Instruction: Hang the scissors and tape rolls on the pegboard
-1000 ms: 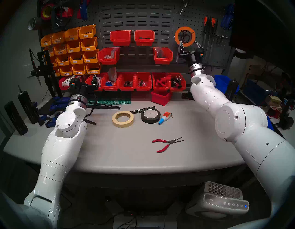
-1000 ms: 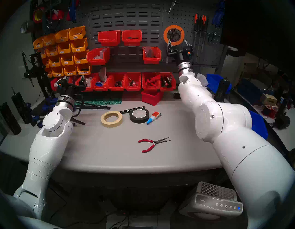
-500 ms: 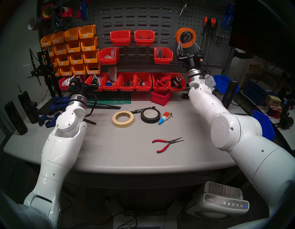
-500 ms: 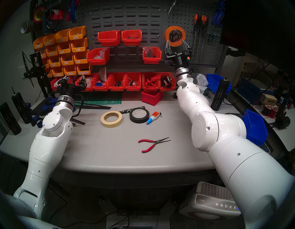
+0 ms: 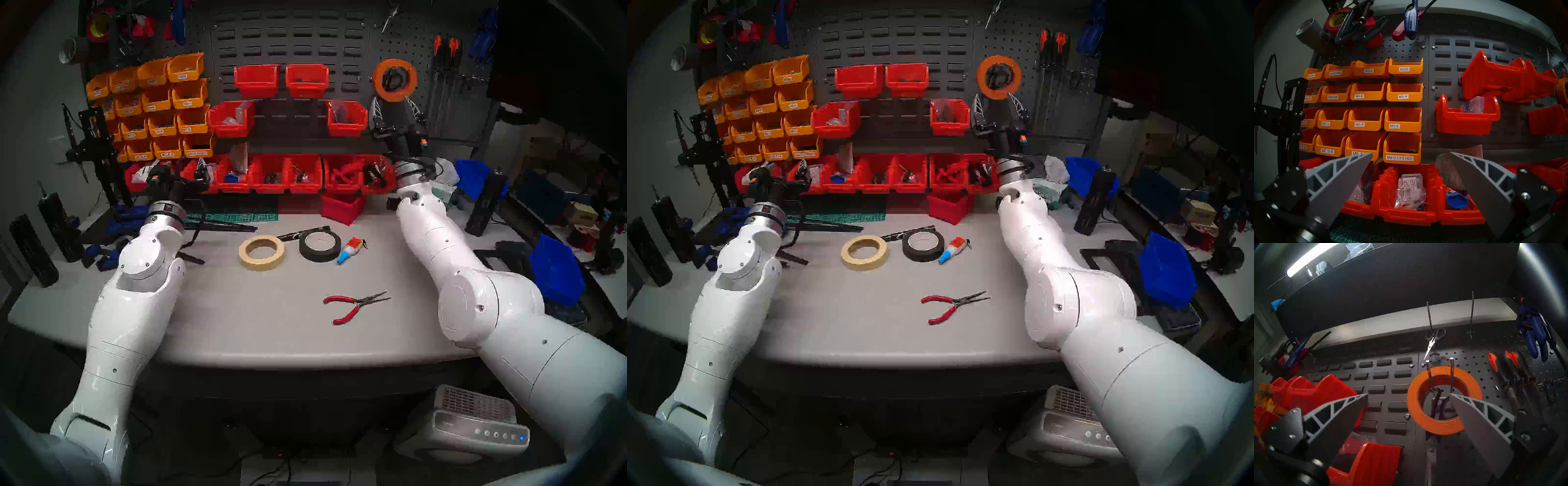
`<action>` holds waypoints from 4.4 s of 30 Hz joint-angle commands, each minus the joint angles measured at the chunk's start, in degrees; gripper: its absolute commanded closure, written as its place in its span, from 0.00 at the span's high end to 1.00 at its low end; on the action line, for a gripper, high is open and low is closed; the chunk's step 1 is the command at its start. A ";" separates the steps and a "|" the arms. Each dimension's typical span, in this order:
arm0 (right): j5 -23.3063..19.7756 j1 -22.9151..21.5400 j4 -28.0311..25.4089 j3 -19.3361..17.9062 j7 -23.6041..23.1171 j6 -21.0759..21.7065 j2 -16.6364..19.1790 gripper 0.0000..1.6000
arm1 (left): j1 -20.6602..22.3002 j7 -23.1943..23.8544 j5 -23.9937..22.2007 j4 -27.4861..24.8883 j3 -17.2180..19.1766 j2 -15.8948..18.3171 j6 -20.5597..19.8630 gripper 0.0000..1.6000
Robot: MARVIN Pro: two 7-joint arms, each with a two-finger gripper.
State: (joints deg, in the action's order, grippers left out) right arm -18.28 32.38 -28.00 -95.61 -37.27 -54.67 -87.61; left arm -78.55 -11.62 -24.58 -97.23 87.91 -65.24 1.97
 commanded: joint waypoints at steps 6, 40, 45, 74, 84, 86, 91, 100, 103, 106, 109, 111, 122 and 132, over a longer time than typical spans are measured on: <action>-1.76 7.94 -10.69 0.58 -4.15 -0.33 -1.22 1.00 | 1.87 0.09 0.03 -1.59 0.47 0.16 0.64 1.00; -7.19 19.74 -30.91 1.88 -12.39 -0.33 -2.47 1.00 | 1.88 0.08 0.03 -1.60 0.47 0.16 0.63 1.00; -7.85 22.25 -34.71 1.84 -12.40 0.19 -2.51 1.00 | 1.90 0.09 0.03 -1.62 0.48 0.16 0.65 1.00; -7.10 33.12 -53.94 0.29 -9.82 11.45 -1.69 1.00 | 2.01 0.09 0.02 -1.72 0.50 0.11 0.78 1.00; -3.71 36.15 -60.27 -0.18 -6.85 18.47 -2.02 1.00 | 2.03 0.09 0.02 -1.74 0.51 0.09 0.84 1.00; -3.13 36.82 -61.32 -0.29 -5.99 20.23 -2.26 1.00 | 2.04 0.09 0.02 -1.75 0.51 0.09 0.86 1.00; -0.96 39.62 -66.18 -0.34 -3.29 27.16 -2.54 1.00 | 2.06 0.10 0.02 -1.75 0.51 0.08 0.91 1.00; 2.01 41.57 -70.74 -0.48 -0.04 33.71 -3.07 1.00 | 2.08 0.10 0.02 -1.75 0.52 0.06 0.98 1.00; 3.01 42.35 -72.49 -0.50 1.07 35.90 -3.27 1.00 | 2.08 0.10 0.02 -1.74 0.52 0.05 1.01 1.00; 3.74 42.71 -73.44 -0.49 1.82 37.41 -3.44 1.00 | 2.09 0.11 0.03 -1.74 0.52 0.05 1.03 1.00; 4.32 42.96 -74.13 -0.49 2.36 38.57 -3.60 1.00 | 2.09 0.11 0.03 -1.74 0.52 0.05 1.05 1.00; 4.53 43.05 -74.37 -0.49 2.56 38.97 -3.67 1.00 | 2.09 0.11 0.03 -1.74 0.52 0.05 1.05 1.00; 5.53 43.31 -75.26 -0.53 3.33 40.55 -4.03 1.00 | 2.10 0.11 0.03 -1.73 0.52 0.04 1.07 1.00; 5.88 43.37 -75.51 -0.61 3.48 41.05 -4.23 1.00 | 2.10 0.11 0.03 -1.73 0.52 0.05 1.08 1.00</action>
State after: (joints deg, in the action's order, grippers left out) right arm -11.99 76.83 -101.42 -96.30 -33.82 -13.09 -91.51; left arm -78.54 -11.62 -24.58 -97.24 87.91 -65.25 2.02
